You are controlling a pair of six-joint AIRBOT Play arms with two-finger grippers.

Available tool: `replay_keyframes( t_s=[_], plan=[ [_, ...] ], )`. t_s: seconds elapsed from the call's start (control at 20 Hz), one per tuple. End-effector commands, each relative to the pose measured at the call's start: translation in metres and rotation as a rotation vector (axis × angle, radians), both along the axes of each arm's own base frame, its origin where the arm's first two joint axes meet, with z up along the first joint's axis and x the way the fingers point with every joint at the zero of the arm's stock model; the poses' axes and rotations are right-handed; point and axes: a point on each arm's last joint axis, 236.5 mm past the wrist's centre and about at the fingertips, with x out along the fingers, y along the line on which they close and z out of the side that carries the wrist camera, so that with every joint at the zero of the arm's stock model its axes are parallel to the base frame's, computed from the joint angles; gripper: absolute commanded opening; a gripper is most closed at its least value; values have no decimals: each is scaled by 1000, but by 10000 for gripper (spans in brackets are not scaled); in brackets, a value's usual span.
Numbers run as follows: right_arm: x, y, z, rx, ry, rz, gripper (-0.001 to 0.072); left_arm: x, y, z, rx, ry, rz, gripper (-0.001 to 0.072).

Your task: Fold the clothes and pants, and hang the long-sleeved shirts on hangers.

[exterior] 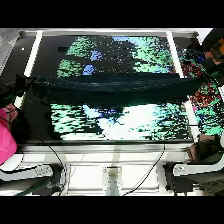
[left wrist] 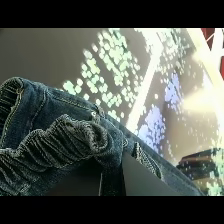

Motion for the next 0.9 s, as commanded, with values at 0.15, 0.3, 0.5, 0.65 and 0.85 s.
replay_keyframes(
  t_s=[0.15, 0.3, 0.5, 0.65, 0.85],
  plan=[
    [3, 6, 19, -22, -48, 4, 18, 0, 2, 0, 3, -1, 5, 34],
    [9, 4, 23, -32, -79, 1, 17, 1, 6, 0, 11, -3, 21, 34],
    [17, 0, 3, -12, -55, -24, 17, 4, 18, -1, 35, -5, 69, 34],
    [46, -5, -12, -1, -121, -35, 17, 6, 32, -6, 56, -1, 120, 33],
    [82, 10, -37, 98, -195, -60, 18, 15, 28, -22, -28, 5, 155, 34]
  ],
)
